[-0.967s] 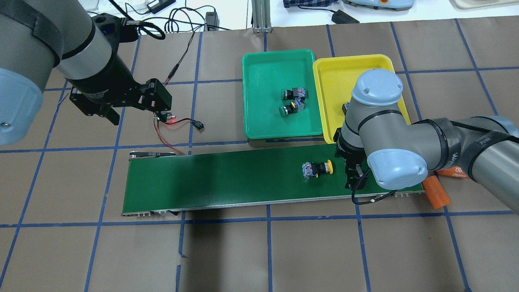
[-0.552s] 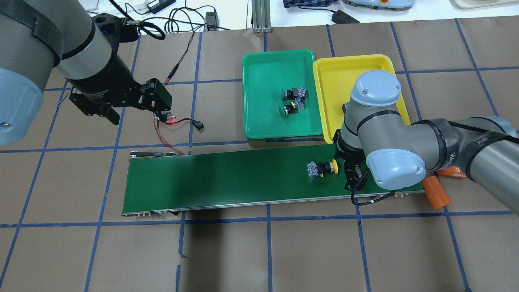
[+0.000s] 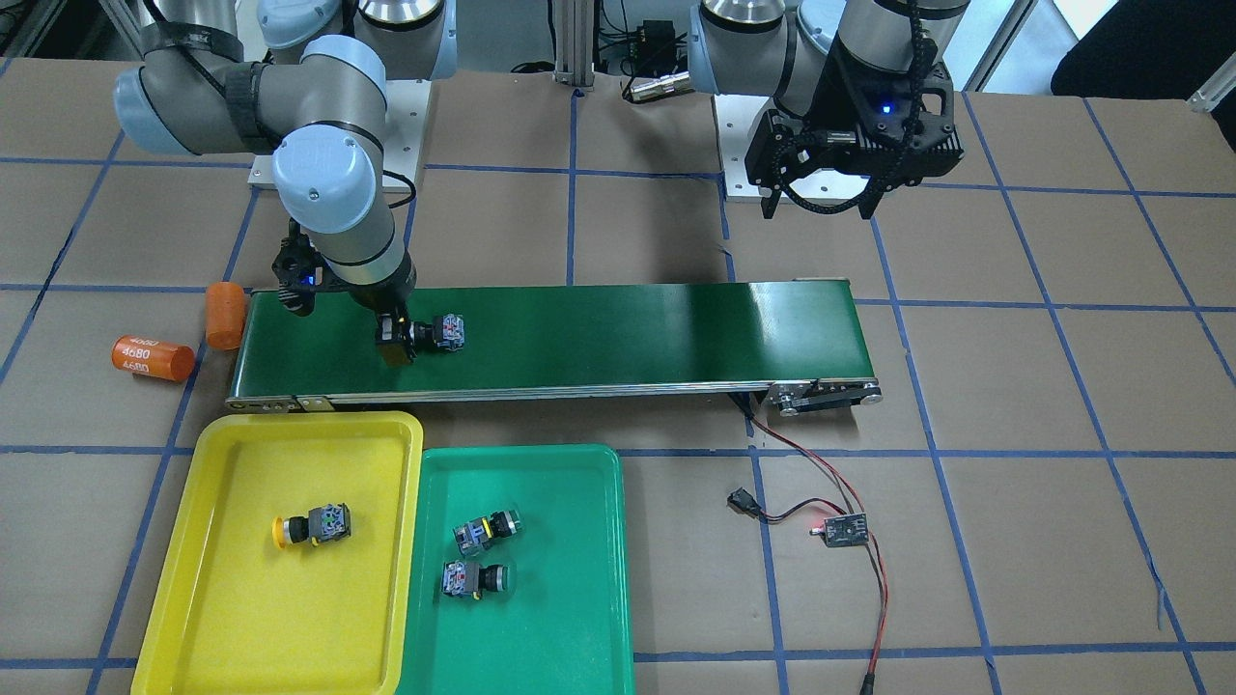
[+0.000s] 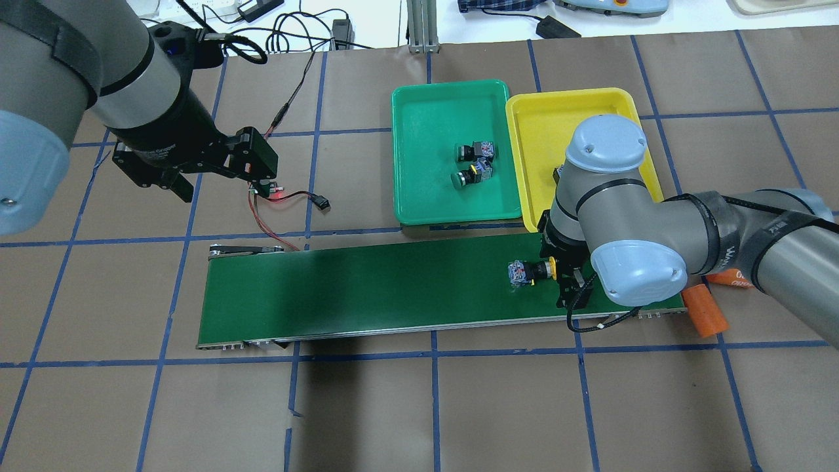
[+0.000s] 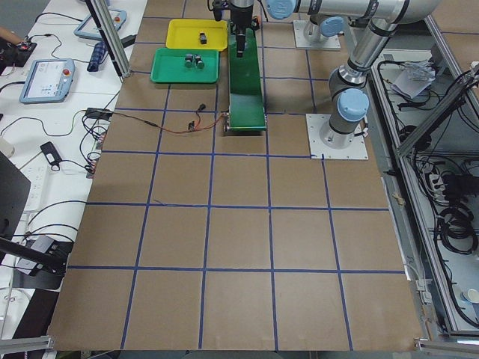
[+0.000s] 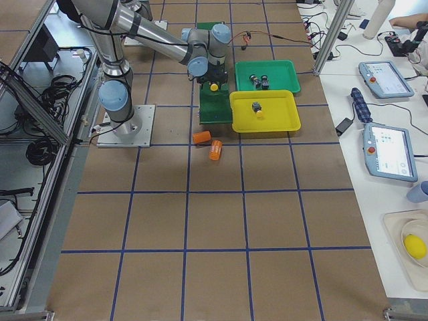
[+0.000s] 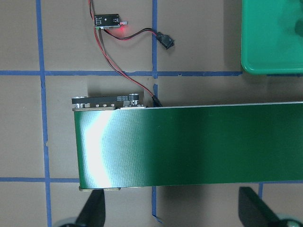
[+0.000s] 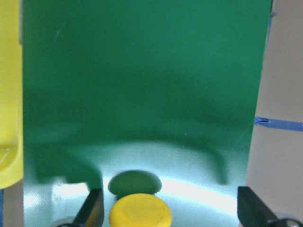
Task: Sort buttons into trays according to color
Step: 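Grasp the second yellow-capped button with the right gripper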
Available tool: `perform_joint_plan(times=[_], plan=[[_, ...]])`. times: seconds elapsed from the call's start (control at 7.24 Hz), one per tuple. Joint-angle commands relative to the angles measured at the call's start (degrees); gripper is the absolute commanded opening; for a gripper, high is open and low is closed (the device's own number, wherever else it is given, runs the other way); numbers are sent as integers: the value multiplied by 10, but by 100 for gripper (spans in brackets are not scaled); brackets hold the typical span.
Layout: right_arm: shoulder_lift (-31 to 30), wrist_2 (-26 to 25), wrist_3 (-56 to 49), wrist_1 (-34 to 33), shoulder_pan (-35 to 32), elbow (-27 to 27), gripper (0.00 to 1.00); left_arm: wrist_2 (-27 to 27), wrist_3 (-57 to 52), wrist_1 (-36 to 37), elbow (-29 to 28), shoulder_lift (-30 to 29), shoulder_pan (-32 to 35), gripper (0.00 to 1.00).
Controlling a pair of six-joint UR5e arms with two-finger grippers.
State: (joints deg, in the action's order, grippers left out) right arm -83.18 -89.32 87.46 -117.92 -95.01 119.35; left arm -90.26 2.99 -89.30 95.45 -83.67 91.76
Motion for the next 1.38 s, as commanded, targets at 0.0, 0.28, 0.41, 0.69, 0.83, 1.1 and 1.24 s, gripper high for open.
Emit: perform_joint_plan(times=[0.0, 0.28, 0.41, 0.69, 0.83, 1.1, 1.24], plan=[[1, 8, -1, -2, 0, -1, 69, 0, 0, 0, 0, 0, 0, 100], [2, 6, -5, -3, 0, -5, 39, -1, 0, 0, 0, 0, 0, 100], [0, 3, -5, -24, 0, -4, 22, -1, 0, 0, 0, 0, 0, 100], [2, 7, -21, -69, 2, -36, 2, -1, 0, 0, 1, 0, 0, 100], [14, 10, -33, -73, 4, -74, 1, -1, 0, 0, 1, 1, 0, 100], [124, 7, -109, -70, 47, -180, 6, -1, 0, 0, 1, 1, 0, 100], [165, 9, -170, -70, 82, -212, 13, -1, 0, 0, 1, 1, 0, 100]])
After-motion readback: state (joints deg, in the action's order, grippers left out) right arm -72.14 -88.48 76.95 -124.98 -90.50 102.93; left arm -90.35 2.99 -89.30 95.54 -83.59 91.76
